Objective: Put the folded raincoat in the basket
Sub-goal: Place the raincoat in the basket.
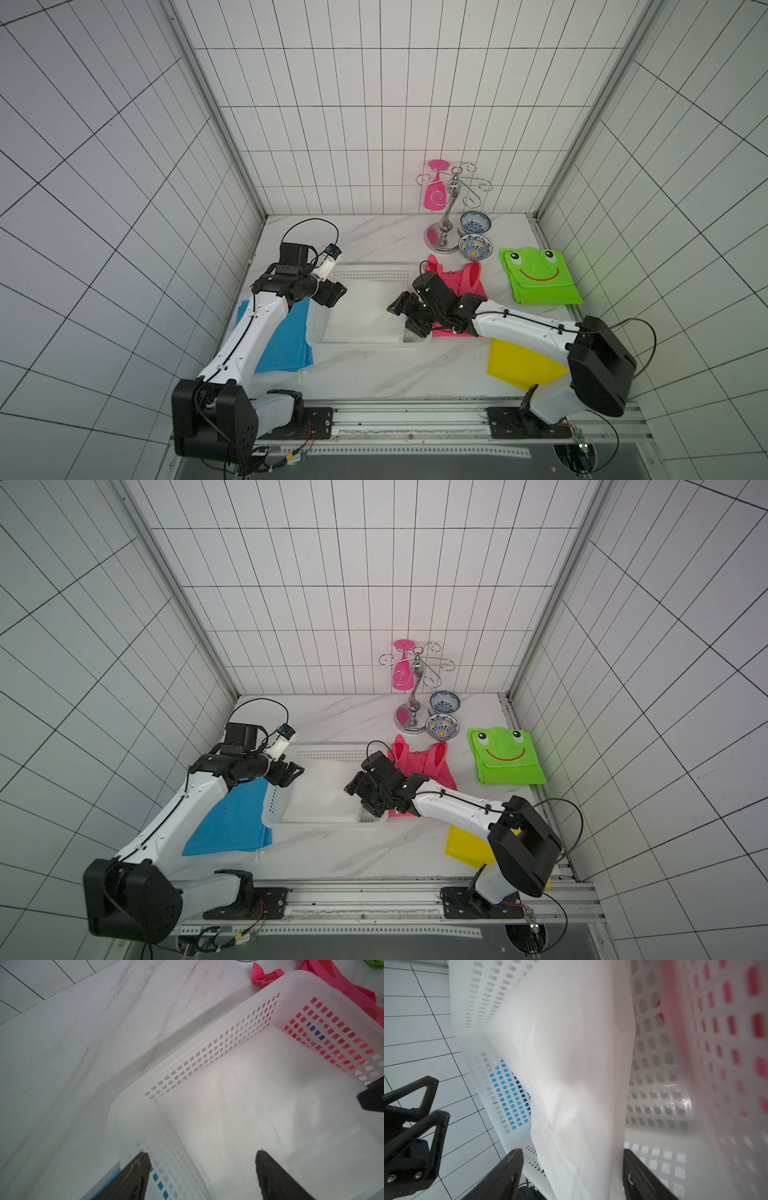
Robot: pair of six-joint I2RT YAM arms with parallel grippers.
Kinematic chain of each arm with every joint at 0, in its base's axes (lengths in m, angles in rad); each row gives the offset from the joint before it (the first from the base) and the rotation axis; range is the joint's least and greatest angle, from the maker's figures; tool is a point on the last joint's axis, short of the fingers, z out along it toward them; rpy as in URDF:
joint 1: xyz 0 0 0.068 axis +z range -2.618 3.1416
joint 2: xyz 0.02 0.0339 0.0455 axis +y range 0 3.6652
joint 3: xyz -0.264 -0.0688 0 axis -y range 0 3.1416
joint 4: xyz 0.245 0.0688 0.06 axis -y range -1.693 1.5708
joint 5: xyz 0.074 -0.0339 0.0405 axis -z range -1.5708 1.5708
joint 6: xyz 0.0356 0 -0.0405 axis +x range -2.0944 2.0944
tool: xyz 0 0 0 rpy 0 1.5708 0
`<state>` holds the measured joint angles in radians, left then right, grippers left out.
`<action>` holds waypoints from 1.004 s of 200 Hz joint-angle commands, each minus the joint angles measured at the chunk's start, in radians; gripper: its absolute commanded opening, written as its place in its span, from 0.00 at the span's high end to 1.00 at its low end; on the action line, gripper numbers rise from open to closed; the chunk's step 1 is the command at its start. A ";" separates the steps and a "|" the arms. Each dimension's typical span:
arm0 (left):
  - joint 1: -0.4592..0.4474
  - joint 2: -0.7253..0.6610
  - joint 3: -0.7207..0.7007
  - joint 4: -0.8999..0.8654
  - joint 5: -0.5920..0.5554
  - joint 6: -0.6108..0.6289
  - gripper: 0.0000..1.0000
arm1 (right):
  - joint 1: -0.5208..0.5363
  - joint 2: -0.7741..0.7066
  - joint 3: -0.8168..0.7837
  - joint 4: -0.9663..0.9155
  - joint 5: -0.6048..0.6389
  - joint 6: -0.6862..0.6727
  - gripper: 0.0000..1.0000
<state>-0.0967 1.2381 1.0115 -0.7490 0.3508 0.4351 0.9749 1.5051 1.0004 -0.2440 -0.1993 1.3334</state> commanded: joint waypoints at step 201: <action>0.028 0.219 0.015 0.028 -0.290 -0.181 0.20 | 0.065 0.490 0.679 -0.851 -0.090 -1.093 0.60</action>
<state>-0.0708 1.4422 1.0164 -0.7113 0.0673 0.2687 1.0302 1.9457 1.6436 -1.0718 -0.3386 0.3412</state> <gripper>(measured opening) 0.805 0.435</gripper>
